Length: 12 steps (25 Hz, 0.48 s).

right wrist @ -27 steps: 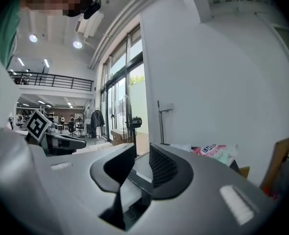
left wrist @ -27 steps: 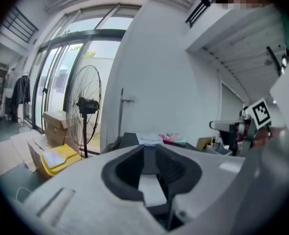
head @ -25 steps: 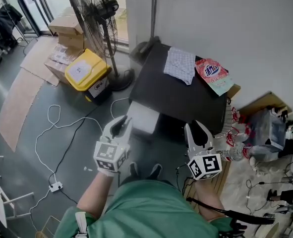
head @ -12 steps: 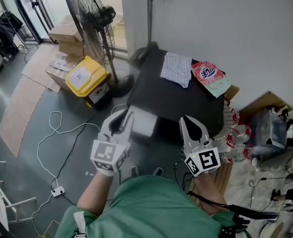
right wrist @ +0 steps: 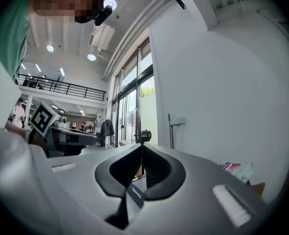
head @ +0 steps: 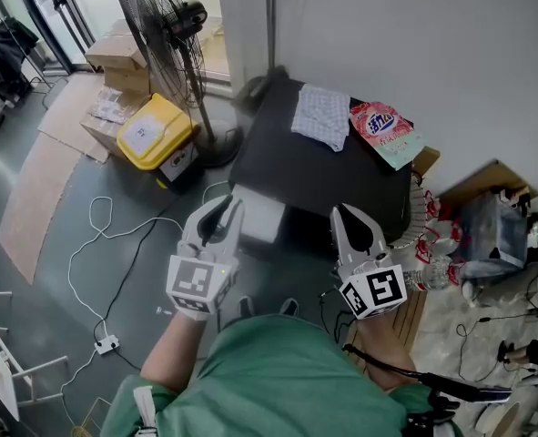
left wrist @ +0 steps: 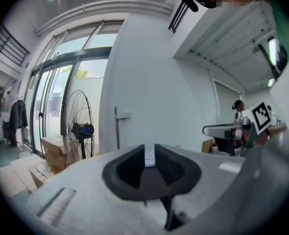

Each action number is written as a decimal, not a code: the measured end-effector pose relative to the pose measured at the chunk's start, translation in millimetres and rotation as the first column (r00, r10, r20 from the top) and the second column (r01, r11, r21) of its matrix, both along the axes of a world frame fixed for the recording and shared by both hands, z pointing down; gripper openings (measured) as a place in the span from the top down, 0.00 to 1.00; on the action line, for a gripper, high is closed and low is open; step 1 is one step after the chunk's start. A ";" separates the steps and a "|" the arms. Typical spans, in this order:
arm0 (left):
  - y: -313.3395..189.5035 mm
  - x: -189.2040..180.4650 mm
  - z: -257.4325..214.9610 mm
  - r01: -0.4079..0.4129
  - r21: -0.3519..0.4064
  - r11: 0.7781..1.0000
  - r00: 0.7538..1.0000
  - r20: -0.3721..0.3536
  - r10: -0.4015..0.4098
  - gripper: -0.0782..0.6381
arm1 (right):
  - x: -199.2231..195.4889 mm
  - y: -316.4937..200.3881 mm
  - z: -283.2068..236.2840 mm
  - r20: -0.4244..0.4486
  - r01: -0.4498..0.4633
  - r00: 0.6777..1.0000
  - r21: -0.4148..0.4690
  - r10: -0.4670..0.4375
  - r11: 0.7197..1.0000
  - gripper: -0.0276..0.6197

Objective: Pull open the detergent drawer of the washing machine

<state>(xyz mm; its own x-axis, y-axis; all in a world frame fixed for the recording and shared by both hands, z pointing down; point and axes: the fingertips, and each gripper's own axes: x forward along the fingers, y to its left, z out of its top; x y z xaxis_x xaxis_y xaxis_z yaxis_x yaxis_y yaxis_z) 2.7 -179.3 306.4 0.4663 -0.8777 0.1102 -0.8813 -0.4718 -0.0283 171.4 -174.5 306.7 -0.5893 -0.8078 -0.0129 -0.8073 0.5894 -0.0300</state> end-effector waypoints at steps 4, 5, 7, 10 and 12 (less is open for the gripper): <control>1.5 4.0 3.8 0.008 -0.002 1.000 1.000 0.011 -0.008 0.81 | 4.3 1.8 2.5 -0.012 0.006 1.000 0.003 -0.006 1.000 0.95; 2.1 4.8 3.8 0.010 -0.002 1.000 1.000 0.010 -0.010 0.81 | 4.8 2.5 2.6 -0.017 0.009 1.000 0.005 -0.008 1.000 0.95; 2.6 5.3 2.9 0.011 0.000 1.000 1.000 0.007 -0.011 0.81 | 4.6 3.0 2.4 -0.022 0.011 1.000 0.009 -0.011 1.000 0.95; 2.8 4.3 3.5 0.014 -0.002 1.000 1.000 0.005 -0.014 0.81 | 4.6 2.8 3.3 -0.020 0.010 1.000 0.009 -0.010 1.000 0.95; 2.8 4.7 3.8 0.015 -0.004 1.000 1.000 0.004 -0.015 0.82 | 5.8 2.6 4.3 -0.018 0.009 1.000 0.005 -0.009 1.000 0.95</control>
